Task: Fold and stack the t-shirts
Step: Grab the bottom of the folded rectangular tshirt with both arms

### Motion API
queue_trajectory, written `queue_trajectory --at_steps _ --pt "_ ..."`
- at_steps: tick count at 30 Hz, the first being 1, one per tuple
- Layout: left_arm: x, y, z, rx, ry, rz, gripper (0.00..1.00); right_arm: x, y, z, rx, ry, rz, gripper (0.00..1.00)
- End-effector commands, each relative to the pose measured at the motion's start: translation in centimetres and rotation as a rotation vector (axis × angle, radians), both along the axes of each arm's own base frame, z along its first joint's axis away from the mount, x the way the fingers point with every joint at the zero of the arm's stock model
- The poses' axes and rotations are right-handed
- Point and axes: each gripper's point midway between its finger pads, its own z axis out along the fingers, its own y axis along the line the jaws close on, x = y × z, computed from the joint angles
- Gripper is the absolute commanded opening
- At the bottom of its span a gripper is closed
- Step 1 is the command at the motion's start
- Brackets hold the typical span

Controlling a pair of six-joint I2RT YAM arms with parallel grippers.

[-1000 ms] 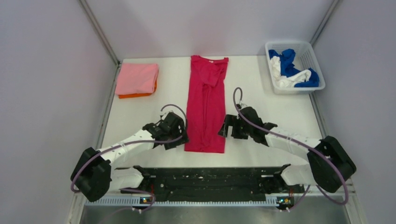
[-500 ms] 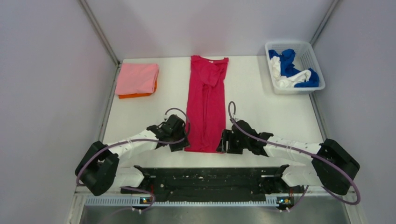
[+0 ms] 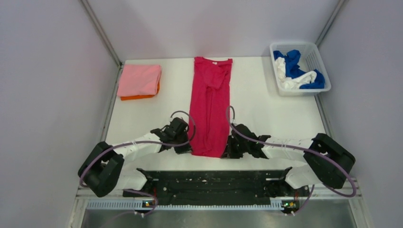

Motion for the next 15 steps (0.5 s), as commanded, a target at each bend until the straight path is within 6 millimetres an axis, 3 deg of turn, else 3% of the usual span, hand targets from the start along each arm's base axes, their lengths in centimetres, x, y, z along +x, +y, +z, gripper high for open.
queue_trajectory --at_steps 1,4,8,12,15 --pt "-2.8 2.2 -0.9 0.050 0.040 -0.030 0.00 -4.4 -1.3 -0.8 -0.079 0.086 0.141 0.00" --pt "-5.0 2.4 -1.2 0.009 0.082 -0.048 0.00 -6.6 -1.7 0.4 -0.071 0.088 0.204 0.00" --pt "-7.8 1.1 -0.1 -0.103 0.113 -0.101 0.00 -9.5 -0.2 3.0 0.053 0.101 0.287 0.00" --pt "-8.1 0.5 2.8 -0.171 0.048 -0.105 0.00 -10.9 0.4 4.0 0.101 0.107 0.324 0.00" --pt "-7.2 0.4 5.0 -0.207 -0.036 -0.094 0.00 -10.0 0.1 4.4 0.094 0.055 0.293 0.00"
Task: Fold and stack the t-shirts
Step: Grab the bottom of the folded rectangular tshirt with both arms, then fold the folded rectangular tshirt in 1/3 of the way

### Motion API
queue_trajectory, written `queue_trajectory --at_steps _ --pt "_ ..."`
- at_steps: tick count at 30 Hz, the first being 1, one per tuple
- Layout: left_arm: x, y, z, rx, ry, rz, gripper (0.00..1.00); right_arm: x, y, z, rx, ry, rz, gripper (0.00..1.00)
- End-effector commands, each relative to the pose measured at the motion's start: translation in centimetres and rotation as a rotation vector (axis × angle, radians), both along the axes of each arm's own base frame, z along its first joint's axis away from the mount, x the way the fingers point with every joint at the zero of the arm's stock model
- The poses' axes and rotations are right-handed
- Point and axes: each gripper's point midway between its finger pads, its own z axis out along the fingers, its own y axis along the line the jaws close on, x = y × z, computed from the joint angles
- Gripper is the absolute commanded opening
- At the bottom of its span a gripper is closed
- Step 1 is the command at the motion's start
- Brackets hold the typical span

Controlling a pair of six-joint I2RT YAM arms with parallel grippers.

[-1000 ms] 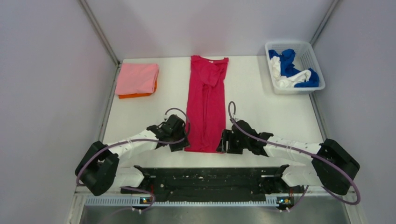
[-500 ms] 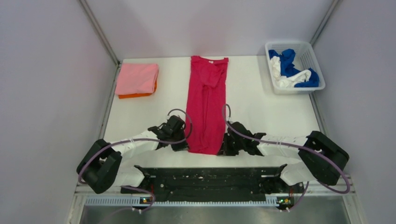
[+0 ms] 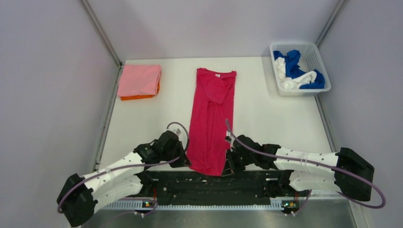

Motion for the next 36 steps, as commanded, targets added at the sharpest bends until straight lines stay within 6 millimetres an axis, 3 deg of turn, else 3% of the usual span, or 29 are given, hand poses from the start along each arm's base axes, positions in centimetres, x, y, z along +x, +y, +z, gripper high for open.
queue_trajectory --at_steps 1,4,6,11,15,19,21,26,31,36 --pt "1.2 -0.6 3.6 -0.078 -0.099 0.027 0.00 0.3 -0.6 0.7 -0.004 -0.040 -0.024 0.00" --pt "3.2 -1.5 4.9 -0.108 -0.189 0.049 0.00 2.3 -0.9 1.2 -0.026 -0.099 -0.050 0.00" --pt "4.8 -1.9 5.6 -0.097 -0.245 0.063 0.00 4.7 -0.9 2.1 -0.017 -0.160 -0.090 0.00" --pt "11.8 -1.5 8.8 0.045 -0.448 0.190 0.00 12.4 -0.5 5.4 0.026 -0.359 -0.226 0.00" --pt "16.4 -2.5 10.5 0.101 -0.504 0.209 0.00 17.1 -0.4 6.7 0.006 -0.444 -0.281 0.00" --pt "20.3 -3.5 9.1 0.189 -0.448 0.182 0.00 20.9 -0.4 7.3 0.021 -0.486 -0.348 0.00" --pt "22.5 -2.9 8.2 0.226 -0.412 0.207 0.00 22.6 -0.4 7.4 0.025 -0.494 -0.377 0.00" --pt "26.1 -3.0 7.9 0.181 -0.340 0.204 0.00 26.4 -0.7 7.0 -0.010 -0.507 -0.416 0.00" --pt "28.2 -3.3 7.5 0.179 -0.347 0.192 0.00 29.6 -1.3 6.7 -0.025 -0.521 -0.471 0.00" --pt "29.2 -4.0 6.3 0.172 -0.297 0.162 0.00 30.4 -1.1 5.8 -0.020 -0.481 -0.476 0.00"
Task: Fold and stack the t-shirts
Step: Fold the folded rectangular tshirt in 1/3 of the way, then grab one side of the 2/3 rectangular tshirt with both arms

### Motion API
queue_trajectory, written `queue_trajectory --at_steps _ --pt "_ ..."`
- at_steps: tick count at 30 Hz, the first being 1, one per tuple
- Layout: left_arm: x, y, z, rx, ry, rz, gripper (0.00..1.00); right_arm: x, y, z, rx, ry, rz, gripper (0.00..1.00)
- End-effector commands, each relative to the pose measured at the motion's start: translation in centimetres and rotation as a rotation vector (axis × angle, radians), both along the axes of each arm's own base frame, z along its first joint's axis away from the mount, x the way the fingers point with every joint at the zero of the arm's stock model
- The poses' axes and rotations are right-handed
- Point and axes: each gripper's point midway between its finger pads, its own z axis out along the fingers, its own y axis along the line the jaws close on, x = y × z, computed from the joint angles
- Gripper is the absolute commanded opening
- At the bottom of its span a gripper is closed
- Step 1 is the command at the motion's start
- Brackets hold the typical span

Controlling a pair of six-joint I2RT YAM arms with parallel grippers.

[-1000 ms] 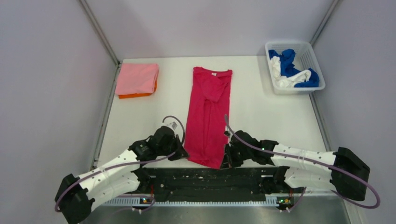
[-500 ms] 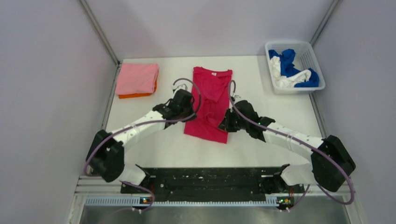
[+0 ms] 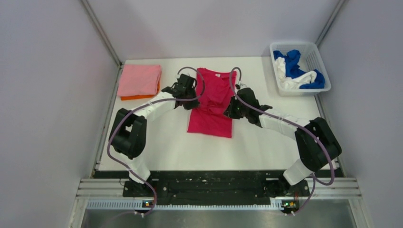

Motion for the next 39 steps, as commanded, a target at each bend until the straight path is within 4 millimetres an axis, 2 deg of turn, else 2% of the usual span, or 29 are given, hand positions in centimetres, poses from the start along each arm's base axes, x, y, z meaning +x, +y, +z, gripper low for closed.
queue_trajectory --at_steps 1,8,9,10,12,14,15,16,18,20,21,22,23,24,26,28,29,33,36,39 --pt "1.4 -1.2 0.6 -0.030 -0.005 -0.051 0.00 2.2 1.0 2.0 0.050 -0.062 0.002 0.00" --pt "2.7 -1.2 0.1 -0.012 -0.004 -0.050 0.00 3.4 0.2 0.5 0.048 -0.037 -0.051 0.00" --pt "2.9 -1.3 0.0 -0.012 -0.001 -0.057 0.02 3.7 0.1 0.3 0.054 -0.036 -0.062 0.03" --pt "3.3 -1.3 -0.1 -0.008 0.001 -0.056 0.08 4.1 0.1 0.1 0.066 -0.034 -0.076 0.06" --pt "4.0 -1.0 -0.4 0.004 0.023 -0.045 0.29 5.2 -0.1 0.0 0.088 -0.035 -0.101 0.14" --pt "4.7 -0.8 -0.6 0.003 0.034 -0.035 0.46 6.5 -0.4 -0.1 0.112 -0.034 -0.122 0.19" --pt "5.2 -0.8 -0.4 -0.009 0.028 -0.038 0.53 7.2 -0.5 0.0 0.130 -0.038 -0.130 0.24" --pt "5.7 -0.9 -0.4 -0.019 0.022 -0.040 0.56 8.0 -0.7 0.2 0.147 -0.039 -0.145 0.35" --pt "6.7 -0.9 0.0 -0.040 0.015 -0.039 0.66 9.5 -1.1 0.7 0.189 -0.042 -0.158 0.43" --pt "7.6 -0.7 0.5 -0.061 0.007 -0.034 0.74 10.6 -1.4 1.2 0.228 -0.046 -0.175 0.55" --pt "8.0 -0.5 0.7 -0.067 0.002 -0.030 0.80 11.0 -1.6 1.6 0.244 -0.054 -0.179 0.65" --pt "8.3 -0.2 1.0 -0.072 -0.002 -0.027 0.82 11.2 -1.7 2.0 0.253 -0.065 -0.179 0.82" --pt "8.6 0.1 1.5 -0.076 -0.008 -0.020 0.90 11.3 -1.9 2.4 0.251 -0.077 -0.175 0.97" --pt "8.5 0.3 2.0 -0.076 -0.014 -0.020 0.98 11.1 -2.0 2.7 0.242 -0.087 -0.168 0.98" --pt "8.0 1.1 2.5 -0.060 -0.021 -0.018 0.99 10.4 -2.3 2.9 0.212 -0.100 -0.140 0.99" --pt "6.5 1.6 2.4 -0.051 -0.009 -0.030 0.99 9.0 -2.9 2.6 0.174 -0.085 -0.121 0.99" --pt "5.9 1.7 3.1 -0.059 -0.019 -0.036 0.99 8.2 -3.1 2.4 0.166 -0.076 -0.113 0.99" --pt "0.6 2.5 1.8 -0.098 0.023 -0.067 0.99 3.8 -3.4 1.1 0.172 -0.025 -0.081 0.99" --pt "-3.3 3.6 0.9 -0.109 0.039 -0.060 0.99 0.1 -4.4 -0.8 0.182 0.053 -0.156 0.99" --pt "-6.7 4.3 -0.5 -0.134 0.079 -0.048 0.99 -3.3 -4.0 -1.5 0.223 0.071 -0.139 0.99"
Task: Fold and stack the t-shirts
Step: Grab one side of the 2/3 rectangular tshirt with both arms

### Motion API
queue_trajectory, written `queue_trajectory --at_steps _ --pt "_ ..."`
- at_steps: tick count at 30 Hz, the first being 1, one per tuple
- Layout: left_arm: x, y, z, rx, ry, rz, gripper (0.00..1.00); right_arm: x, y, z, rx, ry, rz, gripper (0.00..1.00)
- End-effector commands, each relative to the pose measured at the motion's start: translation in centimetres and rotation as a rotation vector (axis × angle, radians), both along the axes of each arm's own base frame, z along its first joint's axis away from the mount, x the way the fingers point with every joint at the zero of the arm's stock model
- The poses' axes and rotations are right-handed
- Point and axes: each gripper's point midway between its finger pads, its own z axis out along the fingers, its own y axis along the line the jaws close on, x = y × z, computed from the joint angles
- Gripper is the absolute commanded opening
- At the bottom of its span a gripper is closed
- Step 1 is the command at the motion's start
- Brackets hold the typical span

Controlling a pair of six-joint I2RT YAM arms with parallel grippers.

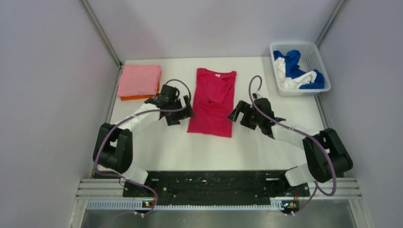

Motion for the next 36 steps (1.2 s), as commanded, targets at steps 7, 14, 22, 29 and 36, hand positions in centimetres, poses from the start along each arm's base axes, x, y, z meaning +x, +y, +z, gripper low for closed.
queue_trajectory --at_steps 7,14,22,29,36 --pt "-5.6 -0.4 -2.9 -0.105 0.065 -0.013 0.89 -8.3 2.6 -1.6 0.091 0.063 0.061 0.94" --pt "-5.3 -0.4 -5.1 -0.084 0.115 0.006 0.68 -8.3 2.6 -2.2 0.092 0.062 0.027 0.86" --pt "-4.9 -0.6 -7.2 -0.072 0.169 0.019 0.38 -7.7 3.0 -3.7 0.049 0.097 0.031 0.70" --pt "-4.9 0.0 -8.4 -0.022 0.204 0.041 0.00 -7.7 3.2 -4.8 0.049 0.131 0.025 0.64" --pt "-5.0 0.0 -8.2 -0.036 0.191 0.040 0.00 -7.7 3.2 -6.0 0.014 0.176 0.018 0.46"
